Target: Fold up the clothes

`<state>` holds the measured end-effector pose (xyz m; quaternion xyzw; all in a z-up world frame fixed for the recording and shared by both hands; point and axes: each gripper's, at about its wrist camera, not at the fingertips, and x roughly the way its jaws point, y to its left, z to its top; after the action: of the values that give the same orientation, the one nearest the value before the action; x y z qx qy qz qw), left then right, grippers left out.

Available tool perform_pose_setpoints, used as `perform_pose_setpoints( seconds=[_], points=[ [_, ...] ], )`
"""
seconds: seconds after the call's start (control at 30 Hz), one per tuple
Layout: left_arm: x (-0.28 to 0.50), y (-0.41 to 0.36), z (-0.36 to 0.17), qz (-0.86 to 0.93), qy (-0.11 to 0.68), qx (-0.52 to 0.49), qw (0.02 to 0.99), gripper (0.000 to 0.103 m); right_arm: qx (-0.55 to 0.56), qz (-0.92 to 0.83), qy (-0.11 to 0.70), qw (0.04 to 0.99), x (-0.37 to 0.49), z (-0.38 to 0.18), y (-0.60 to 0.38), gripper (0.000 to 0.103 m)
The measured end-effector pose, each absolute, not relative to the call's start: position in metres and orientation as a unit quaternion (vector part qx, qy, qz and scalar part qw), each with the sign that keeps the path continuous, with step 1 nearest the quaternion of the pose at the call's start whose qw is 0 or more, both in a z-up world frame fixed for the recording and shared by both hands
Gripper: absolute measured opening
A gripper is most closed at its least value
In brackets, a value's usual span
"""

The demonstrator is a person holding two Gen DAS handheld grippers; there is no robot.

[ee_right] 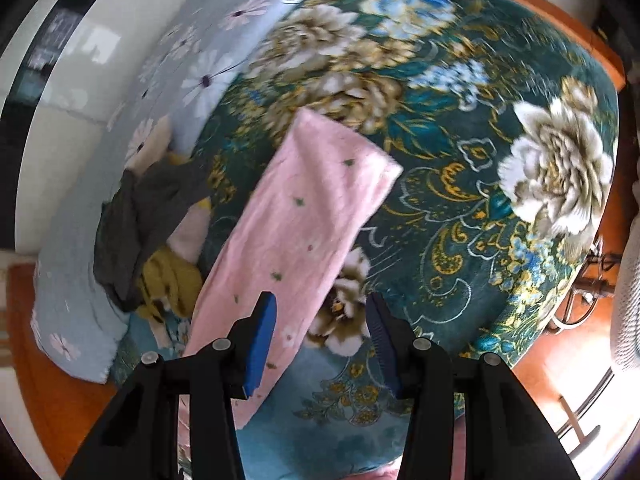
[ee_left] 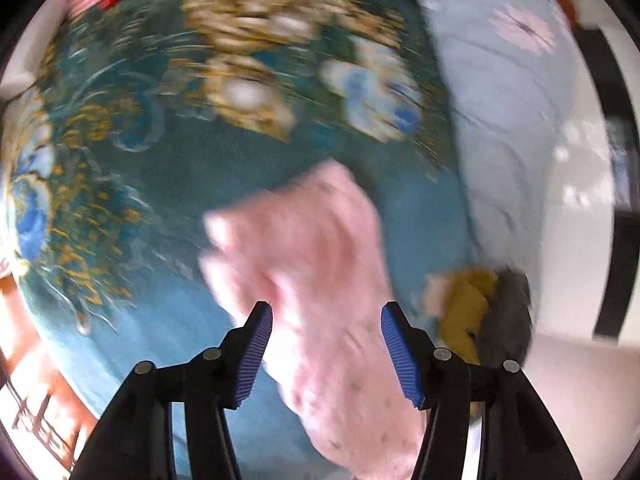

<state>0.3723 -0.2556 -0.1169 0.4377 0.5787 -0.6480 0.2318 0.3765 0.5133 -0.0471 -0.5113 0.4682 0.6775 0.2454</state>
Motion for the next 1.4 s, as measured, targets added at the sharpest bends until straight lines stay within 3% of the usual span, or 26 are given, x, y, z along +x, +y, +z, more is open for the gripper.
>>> perform_pose_setpoints(
  seconds=[0.2, 0.47, 0.73, 1.13, 1.23, 1.3, 1.4],
  points=[
    [0.322, -0.128, -0.064, -0.683, 0.544, 0.456, 0.174, 0.061, -0.494, 0.64, 0.543, 0.228, 0.39, -0.109, 0.575, 0.048],
    [0.311, 0.028, -0.024, -0.698, 0.465, 0.525, 0.144, 0.061, -0.5, 0.605, 0.597, 0.165, 0.367, -0.183, 0.645, 0.048],
    [0.326, 0.065, -0.015, -0.686, 0.453, 0.537, 0.188, 0.061, -0.523, 0.59, 0.605, 0.114, 0.324, -0.23, 0.672, 0.048],
    [0.305, 0.096, -0.003, -0.689, 0.425, 0.555, 0.189, 0.061, -0.552, 0.599, 0.577, 0.062, 0.29, -0.251, 0.671, 0.047],
    [0.294, 0.105, -0.005, -0.691, 0.418, 0.562, 0.177, 0.061, -0.572, 0.6, 0.557, 0.053, 0.286, -0.251, 0.663, 0.037],
    [0.288, 0.108, -0.006, -0.692, 0.415, 0.566, 0.171, 0.061, -0.579, 0.605, 0.544, 0.047, 0.285, -0.249, 0.659, 0.017],
    [0.283, 0.111, -0.008, -0.693, 0.411, 0.569, 0.164, 0.061, -0.563, 0.633, 0.53, 0.037, 0.286, -0.233, 0.659, 0.01]
  ],
)
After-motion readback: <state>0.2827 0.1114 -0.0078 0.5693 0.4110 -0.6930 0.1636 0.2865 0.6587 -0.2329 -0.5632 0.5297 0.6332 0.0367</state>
